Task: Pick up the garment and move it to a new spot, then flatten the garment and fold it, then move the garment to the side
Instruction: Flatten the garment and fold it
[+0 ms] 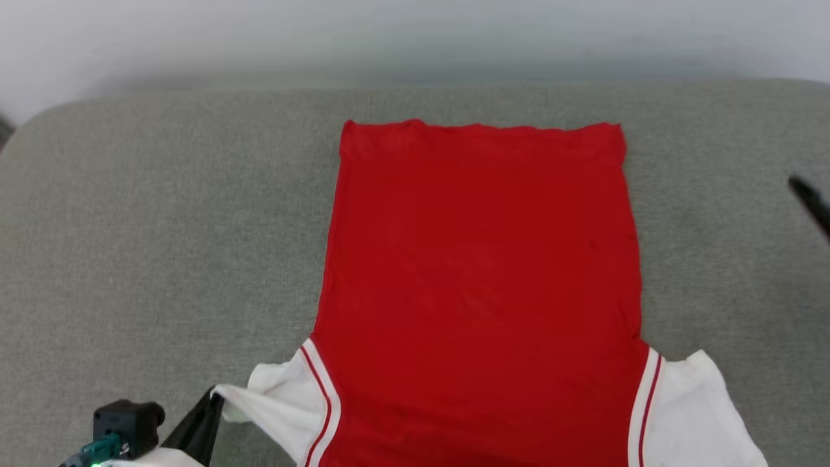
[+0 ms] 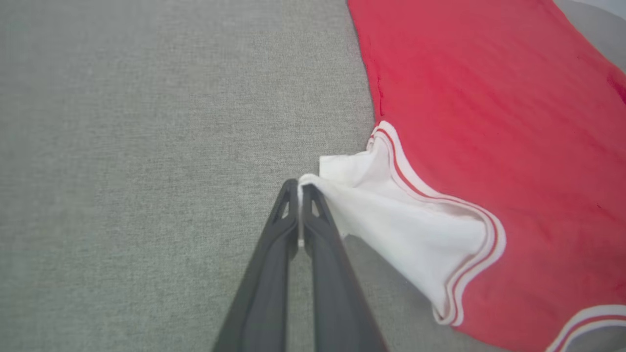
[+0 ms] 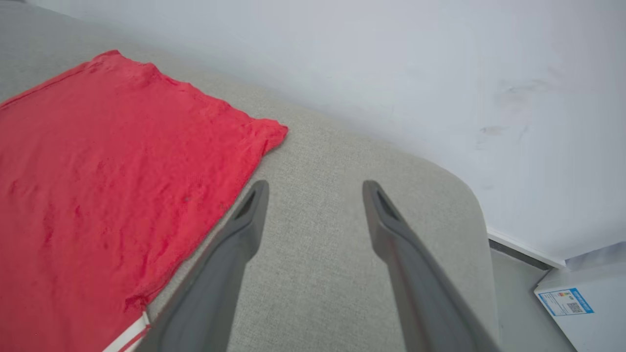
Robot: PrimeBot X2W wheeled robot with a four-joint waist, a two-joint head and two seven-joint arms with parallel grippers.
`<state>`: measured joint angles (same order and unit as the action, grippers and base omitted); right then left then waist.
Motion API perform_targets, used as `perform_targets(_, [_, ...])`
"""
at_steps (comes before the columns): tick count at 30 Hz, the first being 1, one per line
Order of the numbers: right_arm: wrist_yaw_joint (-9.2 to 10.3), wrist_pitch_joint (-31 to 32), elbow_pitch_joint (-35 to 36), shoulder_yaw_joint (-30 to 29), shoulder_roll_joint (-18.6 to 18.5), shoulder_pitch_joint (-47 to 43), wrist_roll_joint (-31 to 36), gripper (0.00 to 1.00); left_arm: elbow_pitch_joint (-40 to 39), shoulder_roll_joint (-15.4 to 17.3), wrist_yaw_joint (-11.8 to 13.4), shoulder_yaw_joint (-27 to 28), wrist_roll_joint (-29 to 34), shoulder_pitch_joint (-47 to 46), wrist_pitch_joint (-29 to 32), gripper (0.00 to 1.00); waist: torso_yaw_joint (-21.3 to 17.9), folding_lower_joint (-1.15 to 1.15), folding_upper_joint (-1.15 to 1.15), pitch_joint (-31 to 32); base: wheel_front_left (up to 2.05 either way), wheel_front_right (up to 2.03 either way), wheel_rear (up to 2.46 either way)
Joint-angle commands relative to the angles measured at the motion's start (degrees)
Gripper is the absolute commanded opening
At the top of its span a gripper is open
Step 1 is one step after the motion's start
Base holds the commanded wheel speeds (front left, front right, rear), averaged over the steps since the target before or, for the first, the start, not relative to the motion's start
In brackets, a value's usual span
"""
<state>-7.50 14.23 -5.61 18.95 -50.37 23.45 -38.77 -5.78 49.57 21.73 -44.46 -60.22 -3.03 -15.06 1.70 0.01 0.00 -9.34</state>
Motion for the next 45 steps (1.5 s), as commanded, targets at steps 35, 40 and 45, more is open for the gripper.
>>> perform_targets(35, [0.02, 58.9, -22.1, -0.2, 13.4, 36.0, 4.4, 1.00, -2.7, -11.4, -4.4, 5.2, 14.9, -15.2, -0.1, 0.00, 15.0, -0.01, 0.00, -28.3, 0.00, 0.00, 0.00])
perform_targets(40, [0.02, 57.4, -19.8, -0.7, 12.8, 35.0, 3.6, 0.00, -1.6, -11.7, -4.9, 6.2, 16.0, -14.4, -0.1, 0.00, 13.8, -0.01, 0.00, -26.9, 0.00, 0.00, 0.00])
perform_targets(45, [0.02, 54.4, -16.6, 0.2, 11.7, 35.8, 2.0, 0.00, -0.8, -11.7, -5.2, 7.5, 16.2, -12.4, -0.1, 0.00, 11.7, -0.01, 0.00, -22.6, 0.00, 0.00, 0.00])
